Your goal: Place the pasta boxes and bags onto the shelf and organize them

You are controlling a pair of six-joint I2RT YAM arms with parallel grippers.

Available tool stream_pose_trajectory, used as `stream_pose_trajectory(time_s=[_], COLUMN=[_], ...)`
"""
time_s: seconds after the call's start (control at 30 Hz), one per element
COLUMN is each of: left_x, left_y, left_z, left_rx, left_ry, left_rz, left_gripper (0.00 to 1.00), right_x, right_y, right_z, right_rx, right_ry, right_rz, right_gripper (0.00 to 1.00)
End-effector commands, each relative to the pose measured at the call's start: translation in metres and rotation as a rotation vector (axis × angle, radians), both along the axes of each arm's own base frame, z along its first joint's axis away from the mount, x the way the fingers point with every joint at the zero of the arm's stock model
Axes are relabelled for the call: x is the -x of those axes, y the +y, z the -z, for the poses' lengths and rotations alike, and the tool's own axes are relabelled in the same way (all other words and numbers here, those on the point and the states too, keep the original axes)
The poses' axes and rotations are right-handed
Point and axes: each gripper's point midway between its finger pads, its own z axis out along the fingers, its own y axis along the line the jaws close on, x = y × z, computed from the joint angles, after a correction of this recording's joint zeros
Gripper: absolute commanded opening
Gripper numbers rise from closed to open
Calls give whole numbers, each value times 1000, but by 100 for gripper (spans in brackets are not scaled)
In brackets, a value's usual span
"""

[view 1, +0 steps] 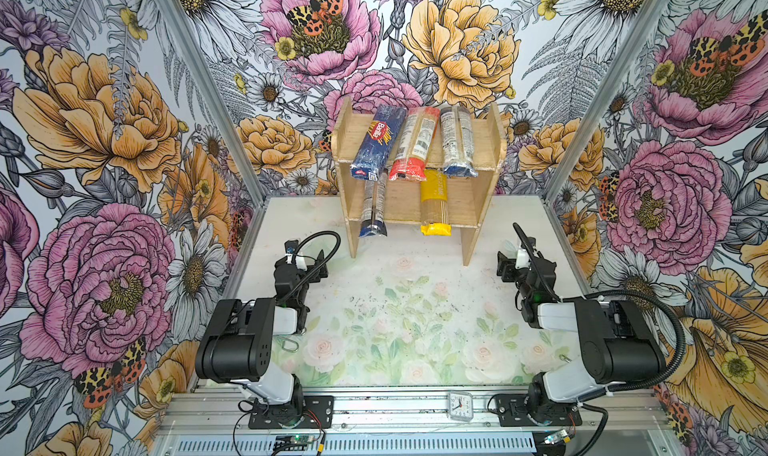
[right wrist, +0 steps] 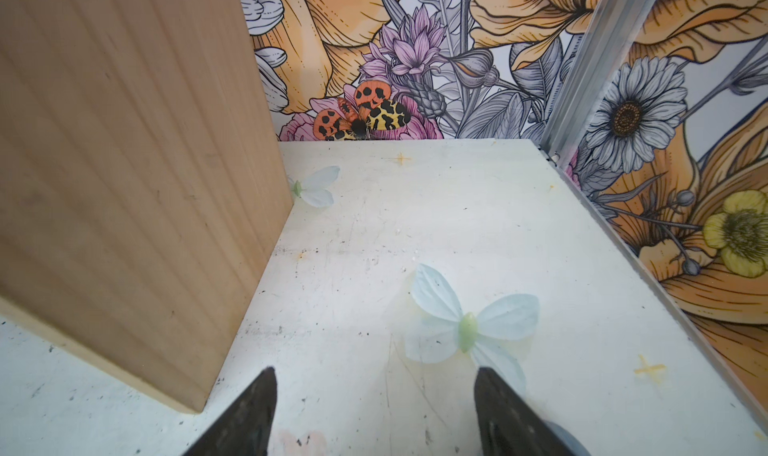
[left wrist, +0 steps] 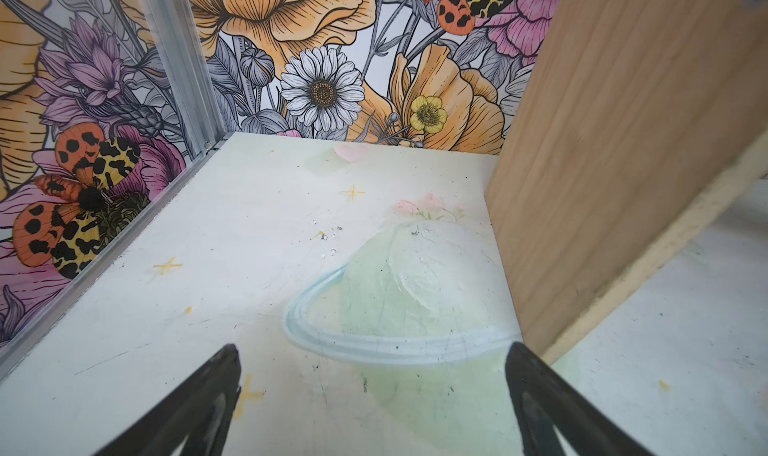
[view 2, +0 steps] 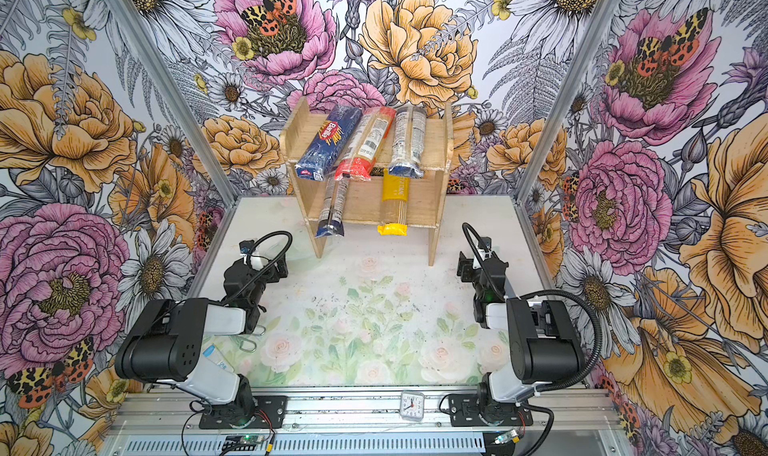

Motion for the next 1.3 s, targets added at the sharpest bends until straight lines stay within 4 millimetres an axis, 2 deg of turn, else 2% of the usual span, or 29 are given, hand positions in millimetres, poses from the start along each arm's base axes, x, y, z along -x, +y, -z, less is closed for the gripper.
stream_pose_trajectory(time_s=[0.0,0.17,0.5,1.27], left_x=[-3,-3,-3,-3], left_y=[6,6,6,5], left_z=[-10,-10,-10,-10], left_rx=[-23,-20,-22,-23], left_ry=[-21,-23,-23,-24], left_rz=[-27,-27,-32,-29], left_gripper=[99,99,99,99], right_x=[-2,-2,-2,-1], right_y=[-3,-2,-2,-1], right_z=[-6,-6,-7,-6], right_rx=[-3,-3,-2,5], right_ry=[-31,-31,-34,-33], right_rz=[17,16,17,19], right_gripper=[81,92,99,99])
